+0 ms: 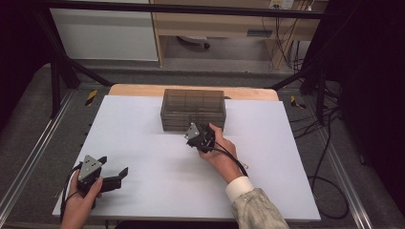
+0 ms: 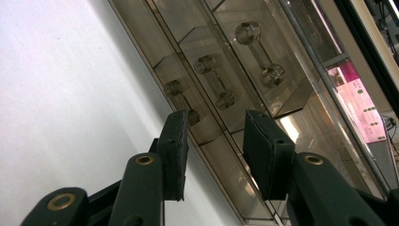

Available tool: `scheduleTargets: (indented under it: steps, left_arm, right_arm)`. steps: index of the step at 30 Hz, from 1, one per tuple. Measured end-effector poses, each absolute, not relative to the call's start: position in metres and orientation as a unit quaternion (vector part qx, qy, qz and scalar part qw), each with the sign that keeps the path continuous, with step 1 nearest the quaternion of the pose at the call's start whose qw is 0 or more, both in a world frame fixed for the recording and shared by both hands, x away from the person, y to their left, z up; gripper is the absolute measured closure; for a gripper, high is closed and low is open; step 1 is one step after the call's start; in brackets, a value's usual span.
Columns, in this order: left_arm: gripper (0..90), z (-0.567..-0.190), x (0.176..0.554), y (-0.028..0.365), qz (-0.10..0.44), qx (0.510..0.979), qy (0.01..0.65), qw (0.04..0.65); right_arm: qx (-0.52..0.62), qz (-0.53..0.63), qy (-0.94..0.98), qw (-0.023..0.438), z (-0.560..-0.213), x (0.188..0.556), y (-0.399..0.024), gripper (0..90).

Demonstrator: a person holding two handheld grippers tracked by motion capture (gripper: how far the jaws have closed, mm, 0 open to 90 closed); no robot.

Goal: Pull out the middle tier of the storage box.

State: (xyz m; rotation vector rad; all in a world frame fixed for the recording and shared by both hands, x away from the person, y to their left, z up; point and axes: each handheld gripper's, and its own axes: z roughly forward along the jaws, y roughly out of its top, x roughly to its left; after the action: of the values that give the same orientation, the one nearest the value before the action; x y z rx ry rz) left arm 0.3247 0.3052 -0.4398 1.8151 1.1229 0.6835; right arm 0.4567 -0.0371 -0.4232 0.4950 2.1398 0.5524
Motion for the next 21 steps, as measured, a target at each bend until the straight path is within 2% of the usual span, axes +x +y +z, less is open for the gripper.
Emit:
scheduleTargets:
  steps: [14,21]
  left_arm:
    - [7.9,-0.44,0.325,0.305,0.275,0.728,0.452,0.436]
    - [7.9,-0.44,0.325,0.305,0.274,0.728,0.452,0.436]
  right_arm:
    - [0.195,0.218,0.853,0.431,-0.426,0.457,-0.033,63.4]
    - [0.174,0.199,0.85,0.456,-0.43,0.455,-0.028,63.3]
